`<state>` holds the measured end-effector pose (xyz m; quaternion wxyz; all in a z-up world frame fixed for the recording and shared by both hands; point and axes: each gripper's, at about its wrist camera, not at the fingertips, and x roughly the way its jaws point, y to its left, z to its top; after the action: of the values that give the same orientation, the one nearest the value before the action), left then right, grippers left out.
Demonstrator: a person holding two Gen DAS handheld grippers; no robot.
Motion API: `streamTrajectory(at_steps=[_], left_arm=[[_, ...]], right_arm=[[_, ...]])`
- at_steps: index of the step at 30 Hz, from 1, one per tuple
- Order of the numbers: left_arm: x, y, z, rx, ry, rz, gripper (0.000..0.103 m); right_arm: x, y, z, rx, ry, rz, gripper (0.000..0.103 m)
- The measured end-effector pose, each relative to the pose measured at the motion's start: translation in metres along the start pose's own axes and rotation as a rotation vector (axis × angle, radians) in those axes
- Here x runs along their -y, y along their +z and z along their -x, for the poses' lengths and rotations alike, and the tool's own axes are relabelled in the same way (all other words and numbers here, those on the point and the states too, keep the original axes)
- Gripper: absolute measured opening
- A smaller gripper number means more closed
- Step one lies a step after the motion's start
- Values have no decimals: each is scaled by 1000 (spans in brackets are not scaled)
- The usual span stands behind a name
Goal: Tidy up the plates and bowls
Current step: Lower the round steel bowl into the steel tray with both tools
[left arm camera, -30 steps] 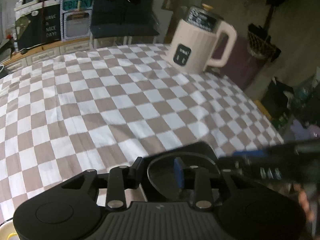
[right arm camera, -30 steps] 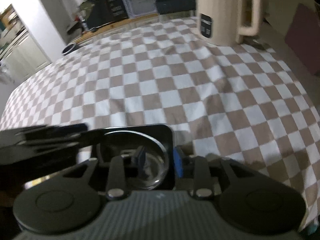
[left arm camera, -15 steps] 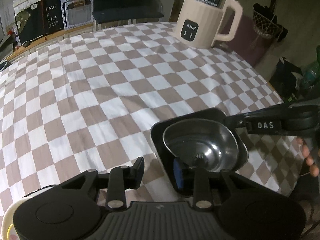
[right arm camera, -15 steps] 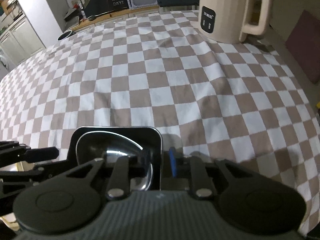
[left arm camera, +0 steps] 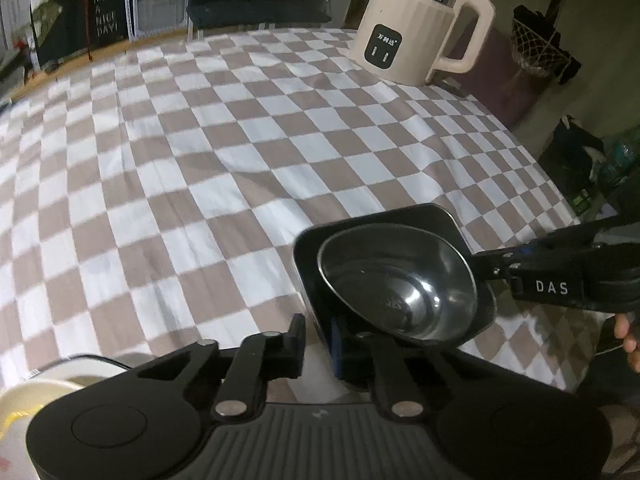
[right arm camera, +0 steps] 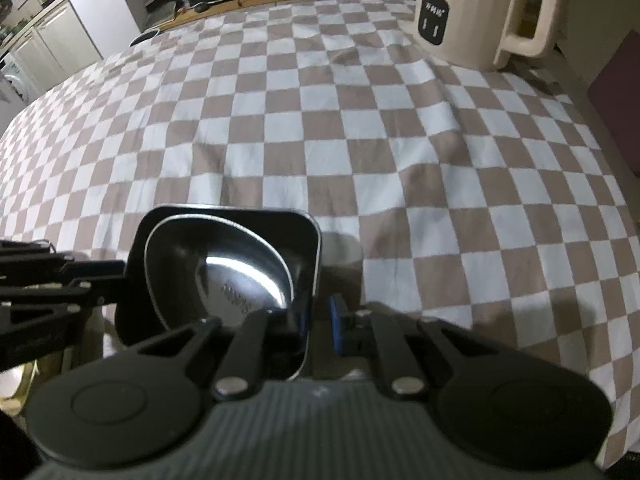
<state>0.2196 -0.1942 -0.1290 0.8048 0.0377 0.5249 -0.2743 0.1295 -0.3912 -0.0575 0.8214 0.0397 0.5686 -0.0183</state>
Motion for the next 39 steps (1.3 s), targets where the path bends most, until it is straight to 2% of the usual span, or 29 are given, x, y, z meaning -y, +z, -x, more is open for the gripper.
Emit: streamTrajectory(at_steps=[5, 8, 16, 22, 26, 39], left_arm=[[-3, 0, -4, -15, -25, 37, 10], [-5, 0, -5, -12, -31, 55, 10], [-5, 2, 9, 59, -29, 53, 8], [-12, 6, 42, 166, -32, 87, 8], [-20, 6, 66, 236, -30, 111, 8], [-60, -17, 155, 462, -57, 191, 8]], right_arm=[[1, -6, -2, -6, 28, -9, 6], [-1, -10, -4, -7, 25, -4, 6], [-1, -4, 3, 3, 58, -26, 6], [-1, -3, 32, 131, 100, -51, 6], [-4, -2, 51, 216, 168, -62, 7], [-35, 3, 90, 396, 332, -10, 10]])
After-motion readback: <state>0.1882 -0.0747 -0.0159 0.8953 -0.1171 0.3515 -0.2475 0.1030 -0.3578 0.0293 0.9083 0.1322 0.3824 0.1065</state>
